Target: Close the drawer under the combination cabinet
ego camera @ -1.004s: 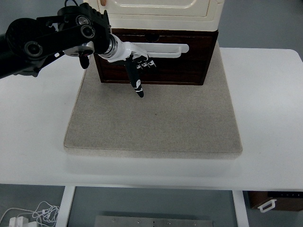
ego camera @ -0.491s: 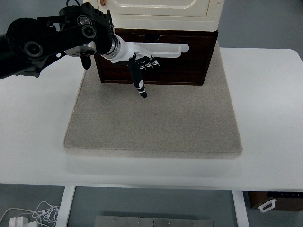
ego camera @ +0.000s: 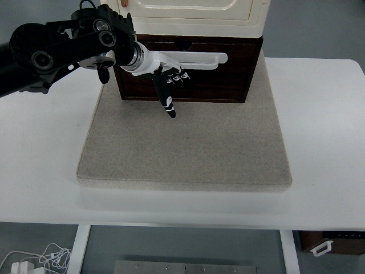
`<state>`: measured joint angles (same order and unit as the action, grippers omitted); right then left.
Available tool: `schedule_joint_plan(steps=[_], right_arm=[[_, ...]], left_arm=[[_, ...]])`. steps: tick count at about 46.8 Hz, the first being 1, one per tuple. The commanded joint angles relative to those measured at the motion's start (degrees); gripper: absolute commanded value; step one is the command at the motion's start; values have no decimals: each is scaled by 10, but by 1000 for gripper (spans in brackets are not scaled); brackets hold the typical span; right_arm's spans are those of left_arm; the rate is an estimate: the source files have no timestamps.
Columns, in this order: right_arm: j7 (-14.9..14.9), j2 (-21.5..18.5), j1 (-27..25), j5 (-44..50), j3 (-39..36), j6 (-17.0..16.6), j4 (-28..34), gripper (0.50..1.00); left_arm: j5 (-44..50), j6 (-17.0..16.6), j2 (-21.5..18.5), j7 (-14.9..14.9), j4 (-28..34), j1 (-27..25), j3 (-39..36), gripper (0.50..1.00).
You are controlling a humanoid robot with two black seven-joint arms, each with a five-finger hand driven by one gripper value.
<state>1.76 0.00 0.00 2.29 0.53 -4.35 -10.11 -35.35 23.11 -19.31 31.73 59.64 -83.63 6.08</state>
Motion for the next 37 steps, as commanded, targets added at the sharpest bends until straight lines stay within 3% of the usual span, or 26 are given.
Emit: schedule_joint_plan(steps=[1,23,37], right_arm=[[0,0,0,0,0,0,0,952],[0,0,0,0,0,0,0,952],[0,0,1,0,0,0,0,952]], left_arm=[[0,-1,-1,0,0,0,1,1000],[1,1,-4,-3,0,1,3,1000],[5,13,11,-16,31,3,23,1000]])
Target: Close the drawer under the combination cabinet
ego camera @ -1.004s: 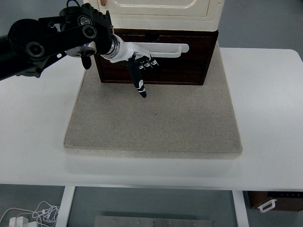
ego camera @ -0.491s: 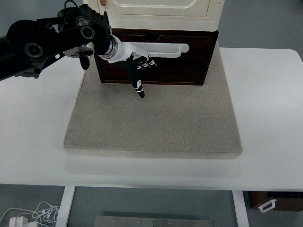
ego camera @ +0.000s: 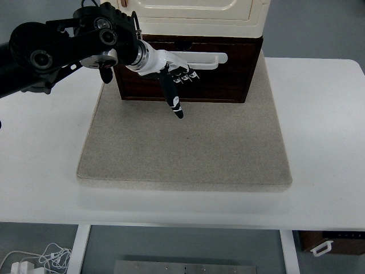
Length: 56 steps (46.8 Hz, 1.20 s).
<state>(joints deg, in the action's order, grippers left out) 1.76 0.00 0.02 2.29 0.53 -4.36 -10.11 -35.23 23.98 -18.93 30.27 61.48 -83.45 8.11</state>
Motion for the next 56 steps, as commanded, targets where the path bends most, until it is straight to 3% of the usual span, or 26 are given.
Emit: schedule_joint_plan(steps=[1,18,36,46,56], right_arm=[[0,0,0,0,0,1,0,952],[0,0,0,0,0,0,0,952],[0,0,0,0,0,1,0,952],[0,0,0,0,0,0,0,952],[0,0,0,0,0,0,0,952]], left_arm=[[4,7,8,-2,17,1,4,1000],[8,60,13,-30,74,0,121,1000],[4,62,15,-144,70,-7,334,1000],[9,62,7,-153,44,-3,517,1000],[9,52,5,-153,-44,-8,657,1000]])
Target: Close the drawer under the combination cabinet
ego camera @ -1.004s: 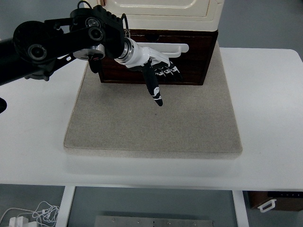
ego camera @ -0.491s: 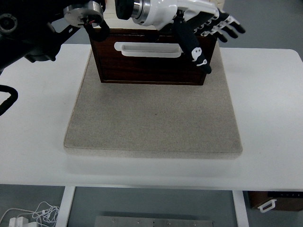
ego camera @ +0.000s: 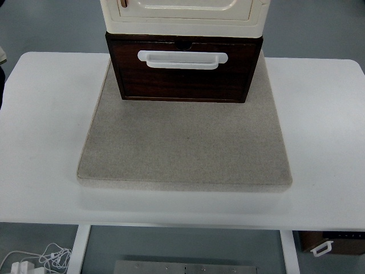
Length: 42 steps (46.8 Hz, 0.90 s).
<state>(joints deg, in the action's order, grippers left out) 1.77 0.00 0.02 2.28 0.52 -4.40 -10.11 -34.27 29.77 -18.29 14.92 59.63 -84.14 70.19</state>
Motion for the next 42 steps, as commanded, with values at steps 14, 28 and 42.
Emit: schedule_joint_plan(steps=[14,28,42], right_arm=[[0,0,0,0,0,0,0,952],[0,0,0,0,0,0,0,952],[0,0,1,0,0,0,0,952]], left_arm=[[44,-82,-57,-20,-129,-12,93,1000],[170,-107,-134,-24,-270,-8,83,1000],[175,-107,-123,-43,-436,24,84,1000]])
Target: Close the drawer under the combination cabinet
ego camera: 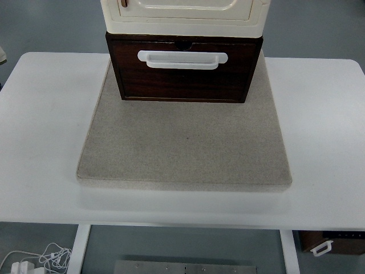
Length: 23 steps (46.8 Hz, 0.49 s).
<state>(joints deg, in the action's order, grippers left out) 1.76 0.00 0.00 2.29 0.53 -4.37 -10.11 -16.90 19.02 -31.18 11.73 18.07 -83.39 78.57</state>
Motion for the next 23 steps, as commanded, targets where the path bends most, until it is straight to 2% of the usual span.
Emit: schedule_joint_plan(steps=[1,16,23], right_arm=[[0,0,0,0,0,0,0,952],[0,0,0,0,-1,0,0,952],[0,0,0,0,-1,0,0,952]], left_arm=[[3,0,9,-14,-23,23,0,1000],[51,-1,81,-22,-34,131,0,1000],[88,0,113,-35,-58,157,0,1000]])
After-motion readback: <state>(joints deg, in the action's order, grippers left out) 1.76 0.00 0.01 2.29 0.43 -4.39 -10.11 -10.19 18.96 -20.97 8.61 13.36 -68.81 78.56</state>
